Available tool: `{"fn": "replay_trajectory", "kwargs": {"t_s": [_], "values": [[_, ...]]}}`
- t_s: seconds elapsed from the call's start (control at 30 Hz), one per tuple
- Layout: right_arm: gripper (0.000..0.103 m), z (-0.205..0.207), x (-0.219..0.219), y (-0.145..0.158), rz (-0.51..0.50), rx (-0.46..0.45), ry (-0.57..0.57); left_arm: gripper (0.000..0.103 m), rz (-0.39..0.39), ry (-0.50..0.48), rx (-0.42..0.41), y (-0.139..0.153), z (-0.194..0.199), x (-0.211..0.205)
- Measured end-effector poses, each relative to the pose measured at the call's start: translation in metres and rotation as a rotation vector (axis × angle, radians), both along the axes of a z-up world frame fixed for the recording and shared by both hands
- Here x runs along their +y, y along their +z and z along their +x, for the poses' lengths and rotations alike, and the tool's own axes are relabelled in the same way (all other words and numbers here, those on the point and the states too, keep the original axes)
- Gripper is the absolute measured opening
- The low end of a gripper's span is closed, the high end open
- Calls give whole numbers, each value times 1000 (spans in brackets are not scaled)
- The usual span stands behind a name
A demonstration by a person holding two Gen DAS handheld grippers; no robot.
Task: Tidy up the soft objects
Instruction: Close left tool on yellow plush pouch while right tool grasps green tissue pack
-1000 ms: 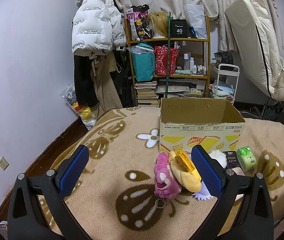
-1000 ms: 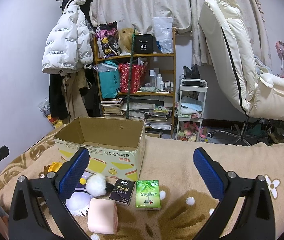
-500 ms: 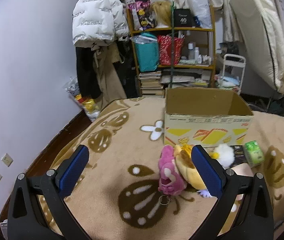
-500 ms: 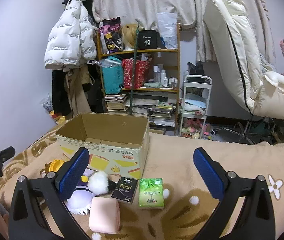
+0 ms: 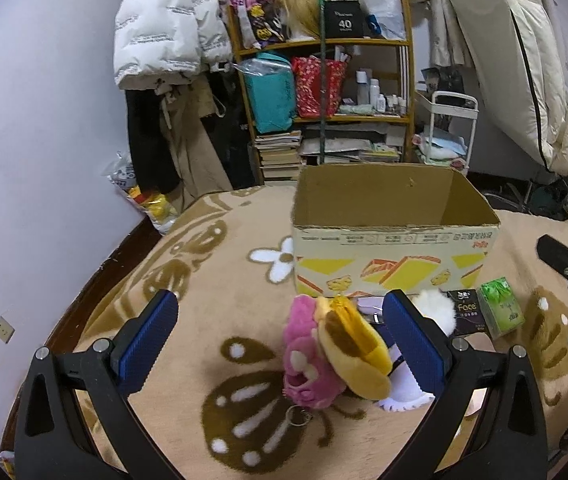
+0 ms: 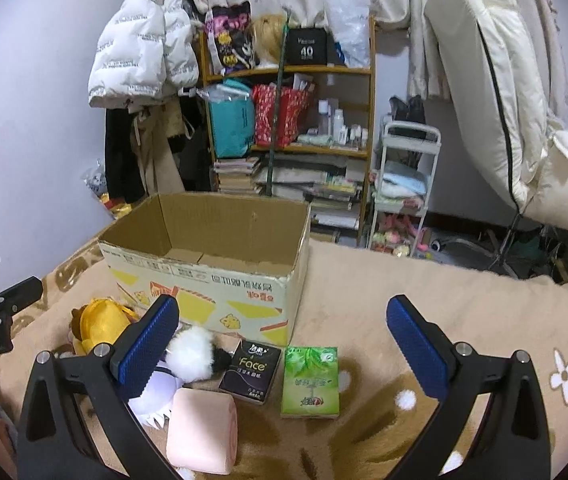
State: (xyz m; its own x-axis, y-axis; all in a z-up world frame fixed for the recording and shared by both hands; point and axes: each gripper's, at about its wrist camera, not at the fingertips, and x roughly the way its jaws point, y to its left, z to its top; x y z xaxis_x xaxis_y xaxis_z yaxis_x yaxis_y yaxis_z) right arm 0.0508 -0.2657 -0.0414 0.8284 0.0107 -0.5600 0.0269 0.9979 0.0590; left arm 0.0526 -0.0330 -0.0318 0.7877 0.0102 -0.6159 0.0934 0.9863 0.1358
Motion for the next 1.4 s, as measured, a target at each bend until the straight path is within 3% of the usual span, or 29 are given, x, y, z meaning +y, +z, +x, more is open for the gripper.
{"fn": "replay_trajectory", "kwargs": {"t_s": [0.37, 0.47, 0.63, 0.77, 0.9, 0.97, 1.13, 1.2, 1.27, 1.4], "values": [[103, 28, -13, -34, 51, 145, -18, 101, -47, -9, 162, -33, 32, -14], [93, 34, -15, -43, 57, 192, -12, 101, -47, -2, 215, -46, 37, -18], [92, 40, -23, -60, 85, 254, -36, 101, -18, -9, 259, -60, 42, -21], [83, 46, -28, -73, 93, 294, -40, 101, -66, -17, 319, -71, 48, -20], [67, 55, -31, -90, 102, 374, -32, 89, -117, -28, 349, -76, 51, -18], [67, 58, -32, -97, 97, 404, -35, 89, -148, -38, 369, -78, 51, -17], [67, 62, -31, -109, 80, 441, -26, 69, -165, -46, 372, -78, 51, -19], [67, 63, -30, -112, 73, 447, -18, 51, -192, -54, 389, -79, 51, -18], [67, 64, -28, -112, 61, 447, -15, 48, -222, -62, 415, -81, 53, -18], [66, 65, -25, -113, 57, 452, -18, 45, -193, -62, 398, -81, 52, -21]]}}
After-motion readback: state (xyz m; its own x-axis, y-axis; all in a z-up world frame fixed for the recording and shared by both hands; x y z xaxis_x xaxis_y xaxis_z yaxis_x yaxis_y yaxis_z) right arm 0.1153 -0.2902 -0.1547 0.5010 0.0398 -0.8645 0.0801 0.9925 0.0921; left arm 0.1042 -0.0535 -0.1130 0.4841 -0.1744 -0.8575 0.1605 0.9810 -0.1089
